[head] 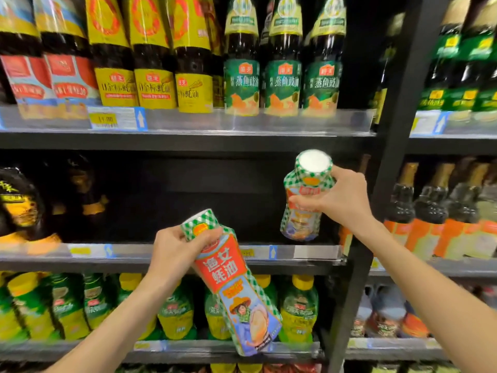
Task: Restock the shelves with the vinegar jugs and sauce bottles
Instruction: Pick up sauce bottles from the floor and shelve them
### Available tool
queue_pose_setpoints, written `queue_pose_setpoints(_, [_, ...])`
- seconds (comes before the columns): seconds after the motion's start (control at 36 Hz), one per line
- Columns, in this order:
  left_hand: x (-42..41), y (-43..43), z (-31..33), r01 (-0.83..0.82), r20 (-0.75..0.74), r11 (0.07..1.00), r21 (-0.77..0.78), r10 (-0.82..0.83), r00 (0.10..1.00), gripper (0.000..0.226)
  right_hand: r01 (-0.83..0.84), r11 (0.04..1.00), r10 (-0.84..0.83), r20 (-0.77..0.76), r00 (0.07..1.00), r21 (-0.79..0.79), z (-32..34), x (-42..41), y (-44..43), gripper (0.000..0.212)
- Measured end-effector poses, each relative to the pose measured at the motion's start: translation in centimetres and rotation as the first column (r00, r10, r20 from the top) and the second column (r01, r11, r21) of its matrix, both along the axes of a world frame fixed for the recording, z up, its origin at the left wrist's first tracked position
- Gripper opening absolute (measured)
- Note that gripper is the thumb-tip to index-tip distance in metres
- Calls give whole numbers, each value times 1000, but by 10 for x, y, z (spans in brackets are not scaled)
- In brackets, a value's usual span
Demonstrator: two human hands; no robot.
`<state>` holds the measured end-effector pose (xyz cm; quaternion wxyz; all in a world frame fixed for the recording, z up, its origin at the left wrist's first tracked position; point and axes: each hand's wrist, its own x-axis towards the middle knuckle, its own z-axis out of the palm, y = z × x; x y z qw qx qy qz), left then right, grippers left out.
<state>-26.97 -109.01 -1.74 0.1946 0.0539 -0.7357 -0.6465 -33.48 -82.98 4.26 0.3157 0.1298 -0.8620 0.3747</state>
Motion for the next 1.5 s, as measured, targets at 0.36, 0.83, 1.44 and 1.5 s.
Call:
queue_pose_setpoints(0.36, [-20, -5, -9, 28, 24, 999, -34, -28, 999, 16, 4, 1000, -4, 173, 985, -5, -17, -31, -11, 53])
queue_pose_setpoints(0.83, [-35, -3, -17, 86, 57, 996, -10, -86, 995, 16, 67, 971, 63, 520, 852, -227, -4, -80, -3, 66])
queue_pose_setpoints(1.44, [-32, -7, -17, 24, 83, 999, -45, -20, 996, 18, 426, 877, -383, 211, 899, -224, -113, -62, -67, 104])
queue_pose_setpoints(1.5, [-32, -5, -19, 12, 86, 999, -35, -9, 996, 17, 446, 868, -403, 218, 889, -216, -112, -66, -69, 105])
